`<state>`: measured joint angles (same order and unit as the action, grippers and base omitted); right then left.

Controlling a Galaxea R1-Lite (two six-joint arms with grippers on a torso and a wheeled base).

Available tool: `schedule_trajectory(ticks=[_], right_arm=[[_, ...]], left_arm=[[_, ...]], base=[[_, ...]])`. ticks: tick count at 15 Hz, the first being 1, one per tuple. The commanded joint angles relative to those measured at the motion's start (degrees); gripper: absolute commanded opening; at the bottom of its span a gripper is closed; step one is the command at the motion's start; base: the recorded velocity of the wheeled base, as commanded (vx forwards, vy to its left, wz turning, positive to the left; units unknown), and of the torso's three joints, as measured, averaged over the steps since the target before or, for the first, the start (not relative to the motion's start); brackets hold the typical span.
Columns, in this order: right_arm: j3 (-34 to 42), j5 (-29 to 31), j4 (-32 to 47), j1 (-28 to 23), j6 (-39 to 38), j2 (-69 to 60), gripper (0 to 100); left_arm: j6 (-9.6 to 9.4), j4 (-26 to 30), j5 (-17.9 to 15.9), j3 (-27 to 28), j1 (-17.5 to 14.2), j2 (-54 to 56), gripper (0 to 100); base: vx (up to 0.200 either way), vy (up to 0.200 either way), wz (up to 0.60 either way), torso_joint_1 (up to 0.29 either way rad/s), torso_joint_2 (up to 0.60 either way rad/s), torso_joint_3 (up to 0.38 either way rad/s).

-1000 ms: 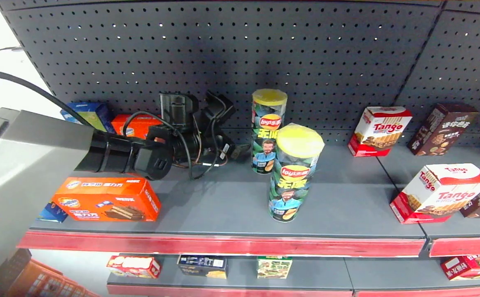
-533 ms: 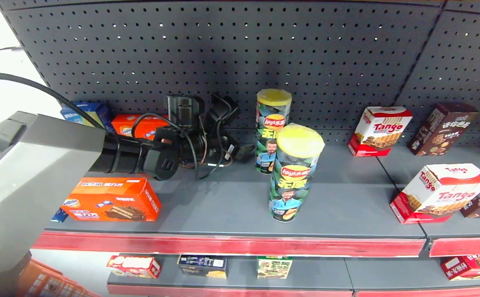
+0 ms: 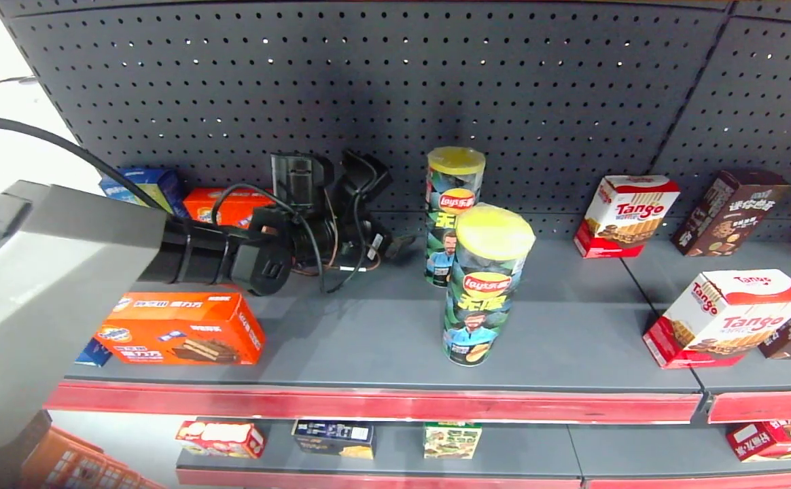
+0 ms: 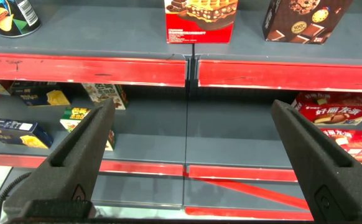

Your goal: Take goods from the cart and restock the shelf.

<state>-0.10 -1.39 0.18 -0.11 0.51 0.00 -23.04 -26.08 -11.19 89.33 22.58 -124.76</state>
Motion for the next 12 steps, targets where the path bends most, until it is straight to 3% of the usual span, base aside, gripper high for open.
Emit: schedule_trajectory(ticks=[1, 3, 4, 7, 8, 10, 12], right_arm=[[0.01, -0.02, -0.01, 0.02, 0.02, 0.0, 100], [0.1, -0.02, -0.01, 0.02, 0.02, 0.0, 100], [0.1, -0.02, -0.01, 0.02, 0.02, 0.0, 100], [0.1, -0.02, -0.01, 0.02, 0.02, 0.0, 100], [0.01, -0.1, -0.01, 0.02, 0.1, 0.0, 100], [0.01, -0.19, -0.01, 0.02, 0.19, 0.0, 100], [0.1, -0.19, -0.01, 0.02, 0.19, 0.0, 100]], left_arm=[[2.03, -1.17, 2.31, -2.58, -0.08, 7.6, 100], [2.3, -1.43, 4.25, -5.57, 0.01, 14.28, 100], [2.3, -1.43, 7.85, -11.73, 0.54, 23.6, 100], [2.39, -1.79, 14.36, -28.42, 2.65, 38.89, 100], [2.39, -3.37, 17.69, -37.13, 3.0, 45.22, 100], [2.39, -6.0, 20.6, -46.88, 4.84, 52.07, 100], [2.3, -9.17, 21.3, -54.18, 4.32, 55.15, 100]], base=[[0.0, 0.0, 0.0, 0.0, 0.0, 0.0], [0.0, 0.0, 0.0, 0.0, 0.0, 0.0], [0.0, 0.0, 0.0, 0.0, 0.0, 0.0], [0.0, 0.0, 0.0, 0.0, 0.0, 0.0], [0.0, 0.0, 0.0, 0.0, 0.0, 0.0], [0.0, 0.0, 0.0, 0.0, 0.0, 0.0], [0.0, 0.0, 0.0, 0.0, 0.0, 0.0]])
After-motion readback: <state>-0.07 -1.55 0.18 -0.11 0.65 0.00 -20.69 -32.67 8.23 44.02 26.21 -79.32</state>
